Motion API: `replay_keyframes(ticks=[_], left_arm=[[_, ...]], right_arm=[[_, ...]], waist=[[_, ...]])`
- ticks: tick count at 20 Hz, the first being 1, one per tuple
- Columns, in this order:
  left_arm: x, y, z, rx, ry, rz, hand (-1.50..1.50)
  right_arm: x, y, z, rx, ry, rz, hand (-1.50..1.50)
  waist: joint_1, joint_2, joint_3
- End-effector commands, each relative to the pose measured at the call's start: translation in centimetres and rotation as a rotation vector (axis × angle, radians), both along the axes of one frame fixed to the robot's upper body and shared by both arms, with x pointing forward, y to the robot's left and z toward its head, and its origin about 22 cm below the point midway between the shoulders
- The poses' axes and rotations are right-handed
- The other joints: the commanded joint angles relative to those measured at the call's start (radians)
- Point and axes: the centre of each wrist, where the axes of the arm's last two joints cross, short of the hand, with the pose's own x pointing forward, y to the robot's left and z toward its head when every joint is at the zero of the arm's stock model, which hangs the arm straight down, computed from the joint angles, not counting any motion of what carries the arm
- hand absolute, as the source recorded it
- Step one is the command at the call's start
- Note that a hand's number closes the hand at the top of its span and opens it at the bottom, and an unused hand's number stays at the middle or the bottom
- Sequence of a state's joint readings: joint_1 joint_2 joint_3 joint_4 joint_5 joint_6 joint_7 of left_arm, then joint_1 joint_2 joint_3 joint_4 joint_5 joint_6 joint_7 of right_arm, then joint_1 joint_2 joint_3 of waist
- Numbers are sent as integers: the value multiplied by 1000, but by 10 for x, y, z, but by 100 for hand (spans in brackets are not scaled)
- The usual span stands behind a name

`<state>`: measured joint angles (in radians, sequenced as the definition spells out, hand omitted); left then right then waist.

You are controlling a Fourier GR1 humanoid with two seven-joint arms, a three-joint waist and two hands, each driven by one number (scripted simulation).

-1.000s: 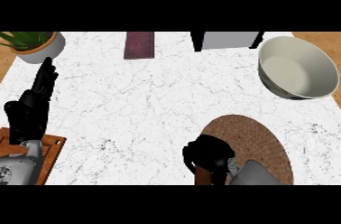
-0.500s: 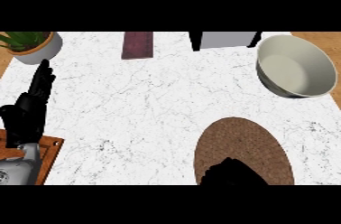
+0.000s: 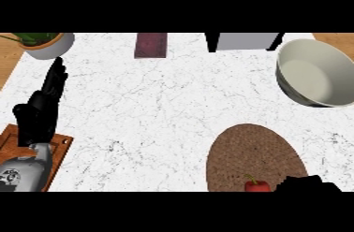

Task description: Pick the sweet potato from the placemat and place it in the bowl

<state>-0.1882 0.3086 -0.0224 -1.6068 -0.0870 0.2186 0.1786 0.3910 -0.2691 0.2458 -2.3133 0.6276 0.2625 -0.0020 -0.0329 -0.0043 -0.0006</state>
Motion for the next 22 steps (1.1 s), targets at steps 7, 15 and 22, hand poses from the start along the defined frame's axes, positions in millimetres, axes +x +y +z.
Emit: replay_keyframes(ticks=[7,15,22], left_arm=[[-6,-17,16,-6,-19,-43,0],[6,-10,8,-2,-14,-56,0],[18,-24,9,-11,-17,-78,0]], right_arm=[[61,-84,26,196,-68,-235,150],[155,-130,2,278,-128,-323,150],[194,-191,14,23,-253,-441,150]], waist=[[40,5,1],[52,9,2],[64,15,3]])
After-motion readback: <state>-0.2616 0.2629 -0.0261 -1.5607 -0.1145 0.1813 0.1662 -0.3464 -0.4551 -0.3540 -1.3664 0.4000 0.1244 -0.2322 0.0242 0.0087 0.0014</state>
